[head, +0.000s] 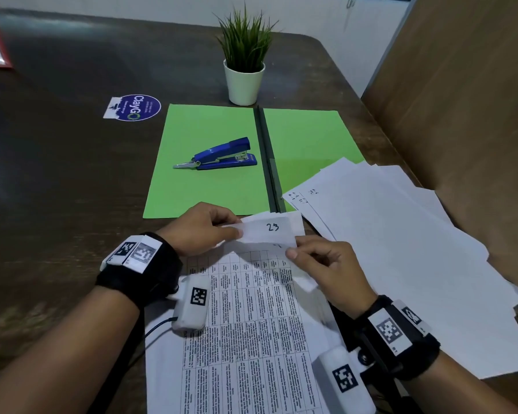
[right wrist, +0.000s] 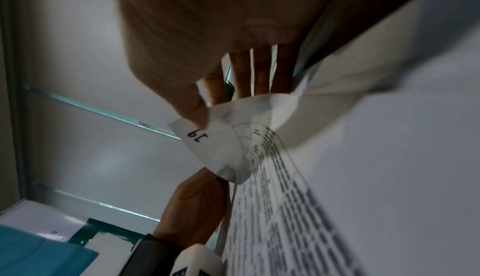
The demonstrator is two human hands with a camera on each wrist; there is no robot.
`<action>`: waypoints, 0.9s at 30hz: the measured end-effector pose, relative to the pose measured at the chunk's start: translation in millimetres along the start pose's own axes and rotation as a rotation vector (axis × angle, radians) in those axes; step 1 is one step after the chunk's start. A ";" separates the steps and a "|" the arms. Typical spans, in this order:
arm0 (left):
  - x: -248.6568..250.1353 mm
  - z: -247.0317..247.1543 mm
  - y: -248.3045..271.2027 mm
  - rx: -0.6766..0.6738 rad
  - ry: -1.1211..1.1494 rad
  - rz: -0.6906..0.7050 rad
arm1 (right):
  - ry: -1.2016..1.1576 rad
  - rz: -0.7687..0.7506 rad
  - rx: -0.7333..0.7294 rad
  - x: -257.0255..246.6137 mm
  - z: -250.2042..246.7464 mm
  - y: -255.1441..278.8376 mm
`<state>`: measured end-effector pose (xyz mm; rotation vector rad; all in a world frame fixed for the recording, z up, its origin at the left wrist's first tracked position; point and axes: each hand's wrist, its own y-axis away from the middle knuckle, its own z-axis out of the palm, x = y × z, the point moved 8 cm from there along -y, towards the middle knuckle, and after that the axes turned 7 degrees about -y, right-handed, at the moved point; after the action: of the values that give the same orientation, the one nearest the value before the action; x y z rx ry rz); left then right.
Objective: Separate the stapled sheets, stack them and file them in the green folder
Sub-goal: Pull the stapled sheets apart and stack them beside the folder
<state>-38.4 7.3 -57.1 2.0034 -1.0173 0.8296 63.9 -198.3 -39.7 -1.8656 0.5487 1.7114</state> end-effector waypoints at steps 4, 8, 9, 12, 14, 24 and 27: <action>2.4 0.6 0.7 0.008 -0.009 0.014 | -0.077 0.046 0.039 -1.0 -1.7 2.3; 2.7 0.2 0.8 0.016 -0.014 0.021 | -0.015 0.090 0.073 13.3 -6.1 1.7; 2.7 -0.1 0.7 0.020 -0.019 0.030 | -0.018 0.096 0.076 15.4 -6.8 1.2; 2.2 1.5 1.0 0.008 -0.009 0.044 | -0.012 0.100 0.076 15.0 -7.3 2.4; 2.3 1.1 3.9 0.006 0.001 0.038 | -0.022 0.099 0.076 11.5 -5.5 3.9; 7.1 1.3 6.4 0.034 0.078 0.075 | -0.093 0.112 0.177 7.3 -6.7 6.5; 6.6 0.0 4.5 0.034 0.085 0.110 | -0.025 0.103 0.197 11.1 -9.8 4.8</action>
<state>-39.1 2.9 -50.5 1.9377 -1.0788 0.9885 69.7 -207.5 -50.9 -1.7014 0.7860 1.6764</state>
